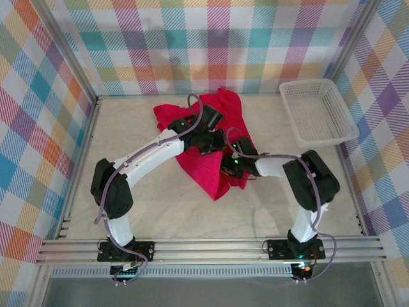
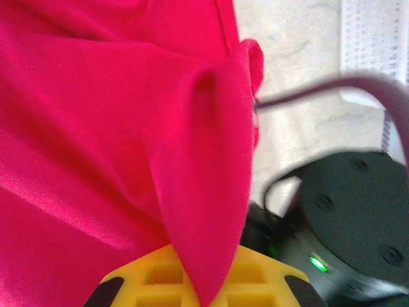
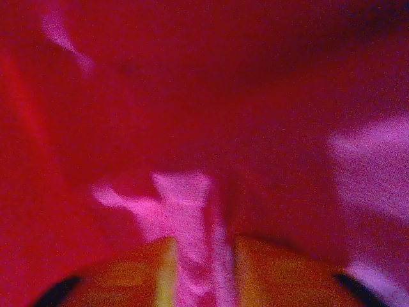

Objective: Fold the inside-out t-shirt

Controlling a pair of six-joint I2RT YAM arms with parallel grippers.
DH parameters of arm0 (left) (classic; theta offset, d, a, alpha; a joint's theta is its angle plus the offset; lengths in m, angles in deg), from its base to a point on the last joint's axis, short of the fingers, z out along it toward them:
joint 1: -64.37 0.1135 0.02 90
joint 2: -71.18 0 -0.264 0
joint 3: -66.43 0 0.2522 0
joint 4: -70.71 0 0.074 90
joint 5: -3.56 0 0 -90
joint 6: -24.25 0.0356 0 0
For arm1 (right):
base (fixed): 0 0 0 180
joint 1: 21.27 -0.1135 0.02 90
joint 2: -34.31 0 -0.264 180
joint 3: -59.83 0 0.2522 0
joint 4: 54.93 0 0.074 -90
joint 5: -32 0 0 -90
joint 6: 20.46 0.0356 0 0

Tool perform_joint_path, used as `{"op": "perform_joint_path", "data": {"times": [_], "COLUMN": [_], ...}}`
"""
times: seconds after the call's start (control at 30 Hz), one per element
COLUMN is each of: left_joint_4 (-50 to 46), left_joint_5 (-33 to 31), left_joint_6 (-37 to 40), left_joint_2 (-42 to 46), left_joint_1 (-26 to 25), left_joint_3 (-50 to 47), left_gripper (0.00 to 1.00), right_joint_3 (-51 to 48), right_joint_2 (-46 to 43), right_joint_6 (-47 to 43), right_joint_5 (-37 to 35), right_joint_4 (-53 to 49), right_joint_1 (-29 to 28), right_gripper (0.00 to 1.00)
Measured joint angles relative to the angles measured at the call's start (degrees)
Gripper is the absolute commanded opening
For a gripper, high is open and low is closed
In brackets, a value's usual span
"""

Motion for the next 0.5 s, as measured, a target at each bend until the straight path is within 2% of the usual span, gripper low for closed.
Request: {"op": "perform_joint_path", "data": {"times": [0.07, 0.27, 0.5], "left_joint_4": [0.00, -1.31, -1.53], "left_joint_5": [-0.15, -2.14, -2.12], "left_joint_6": [-1.75, -4.52, -5.09], "left_joint_2": [0.00, 0.00, 0.79], "left_joint_1": [-0.74, -3.30, -4.96], "left_joint_3": [1.62, 9.79, 13.97], "left_gripper": [0.00, 0.00, 0.00], "right_joint_3": [3.43, 11.54, 18.18], "right_joint_2": [3.17, 8.37, 9.07], "right_joint_6": [1.99, 5.22, 6.14], "right_joint_5": [-0.74, -2.54, -3.50], "right_joint_4": [3.32, 5.64, 4.46], "right_joint_1": [-0.31, -0.55, -0.68], "right_gripper": [0.61, 0.76, 0.80]}}
